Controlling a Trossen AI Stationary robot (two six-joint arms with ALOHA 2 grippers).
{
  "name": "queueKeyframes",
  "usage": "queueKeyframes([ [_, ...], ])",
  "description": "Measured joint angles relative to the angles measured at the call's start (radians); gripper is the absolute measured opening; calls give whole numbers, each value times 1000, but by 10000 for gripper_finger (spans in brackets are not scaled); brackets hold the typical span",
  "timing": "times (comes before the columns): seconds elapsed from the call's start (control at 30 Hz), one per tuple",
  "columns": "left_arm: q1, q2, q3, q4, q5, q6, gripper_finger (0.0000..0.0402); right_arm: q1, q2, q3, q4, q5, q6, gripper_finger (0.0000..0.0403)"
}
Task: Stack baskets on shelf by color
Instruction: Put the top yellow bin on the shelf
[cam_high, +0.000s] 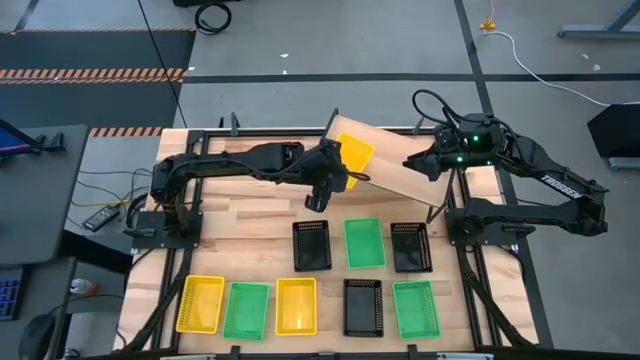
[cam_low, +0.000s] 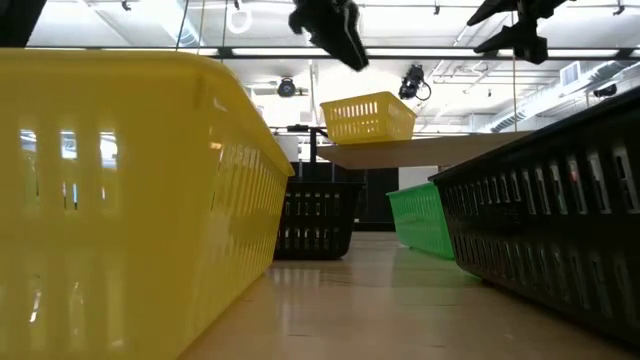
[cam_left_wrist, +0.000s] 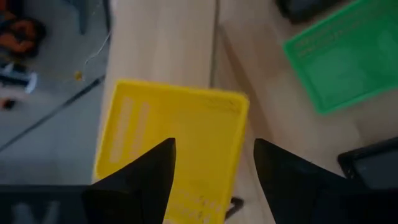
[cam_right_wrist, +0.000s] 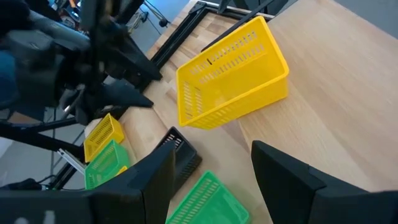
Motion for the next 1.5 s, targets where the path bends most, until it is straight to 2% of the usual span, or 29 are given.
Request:
queueKeyframes([
  [0.23, 3, 45, -1, -45, 56, 16, 228, 16, -3, 0, -5, -7, 35, 217],
  [0.7, 73, 128, -2, -28, 12, 31, 210, 47, -2, 0, -15, -9, 83, 217],
  [1.2, 151, 133, -1, 0, -14, -22, 86, 63, -2, 0, -27, -7, 82, 217],
  [1.5, 168, 133, -1, -11, -26, 37, 59, 63, -2, 0, -27, -7, 72, 217],
])
